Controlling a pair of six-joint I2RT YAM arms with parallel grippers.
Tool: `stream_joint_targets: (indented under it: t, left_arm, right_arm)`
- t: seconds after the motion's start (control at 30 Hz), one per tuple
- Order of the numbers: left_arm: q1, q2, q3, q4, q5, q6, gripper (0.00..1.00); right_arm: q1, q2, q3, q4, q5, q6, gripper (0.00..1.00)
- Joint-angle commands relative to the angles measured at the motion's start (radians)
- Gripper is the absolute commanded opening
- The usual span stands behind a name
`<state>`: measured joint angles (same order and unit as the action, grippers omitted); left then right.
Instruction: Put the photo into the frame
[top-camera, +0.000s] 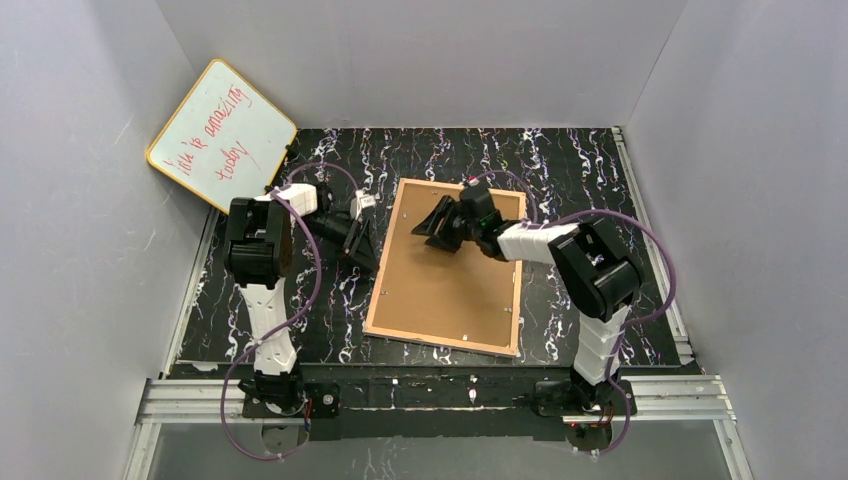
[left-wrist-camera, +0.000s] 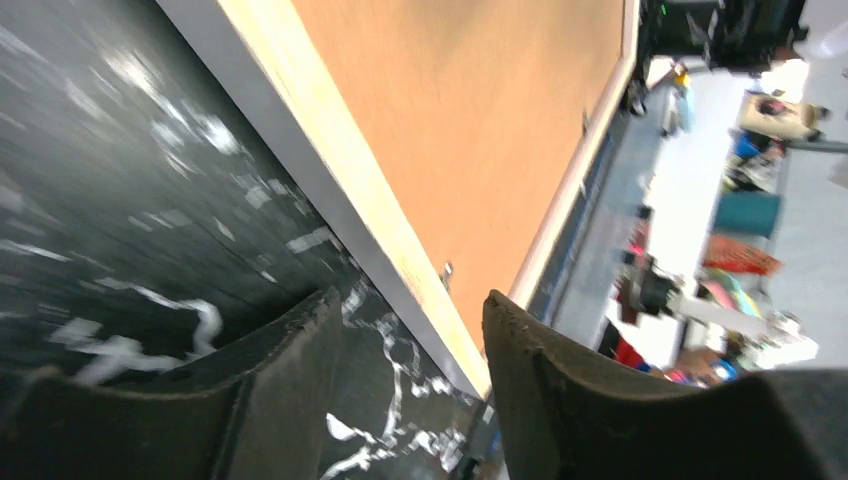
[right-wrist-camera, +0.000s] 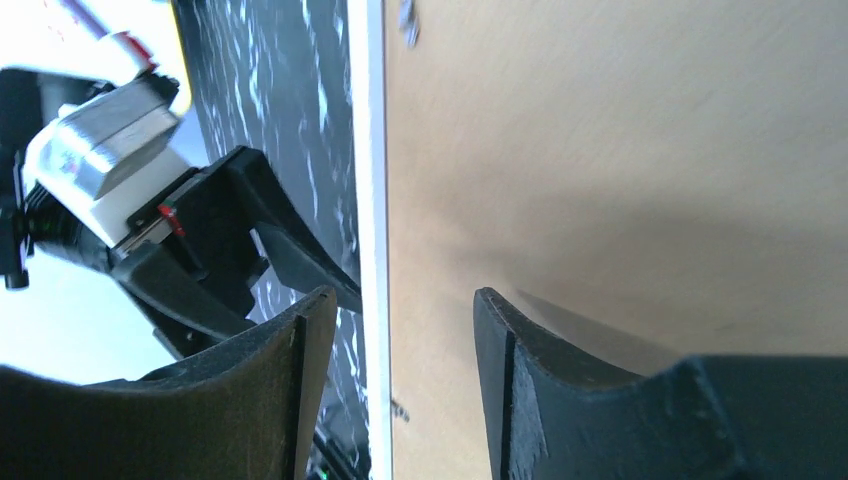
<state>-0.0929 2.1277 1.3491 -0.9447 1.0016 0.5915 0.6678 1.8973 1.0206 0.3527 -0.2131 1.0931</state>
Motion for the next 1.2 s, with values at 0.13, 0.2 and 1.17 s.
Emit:
stream_joint_targets:
  t: [0.13, 0.2, 1.17]
  left_arm:
    - [0.002, 0.095, 0.211, 0.194, -0.027, -0.238, 0.51]
    - [0.002, 0.128, 0.242, 0.216, -0.044, -0.272, 0.49]
    - [-0.042, 0.184, 0.215, 0.271, -0.068, -0.295, 0.12]
  right_arm:
    - [-0.101, 0.067, 0.180, -0.100, -0.049, -0.111, 0.62]
    - [-0.104, 0.110, 0.231, -0.121, -0.047, -0.128, 0.62]
    - [-0.073, 0.430, 0.622, -0.243, -0.134, -0.185, 0.55]
